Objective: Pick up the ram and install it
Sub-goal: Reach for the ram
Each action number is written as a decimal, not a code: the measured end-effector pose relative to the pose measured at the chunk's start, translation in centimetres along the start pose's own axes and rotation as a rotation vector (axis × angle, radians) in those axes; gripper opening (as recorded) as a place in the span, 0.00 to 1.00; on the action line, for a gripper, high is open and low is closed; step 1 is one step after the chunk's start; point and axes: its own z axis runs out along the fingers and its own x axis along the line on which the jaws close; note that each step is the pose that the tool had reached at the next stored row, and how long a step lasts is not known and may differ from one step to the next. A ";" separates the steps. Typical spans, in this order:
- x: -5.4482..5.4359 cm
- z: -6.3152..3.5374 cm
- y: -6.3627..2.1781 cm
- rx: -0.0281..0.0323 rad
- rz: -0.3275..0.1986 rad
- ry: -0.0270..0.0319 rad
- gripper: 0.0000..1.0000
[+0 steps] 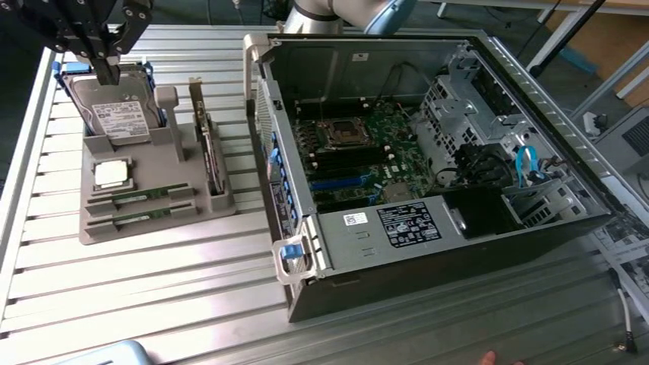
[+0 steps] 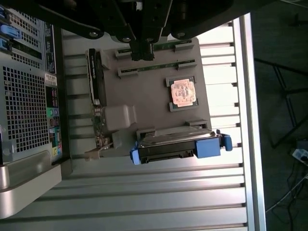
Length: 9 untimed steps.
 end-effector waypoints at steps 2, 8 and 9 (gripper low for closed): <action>0.0 -0.01 -0.21 0.0000 0.000 -0.0001 0.10; -0.1 -0.04 -0.80 0.0000 0.000 0.0001 0.10; -0.1 -0.04 -0.88 0.0000 0.000 0.0000 0.10</action>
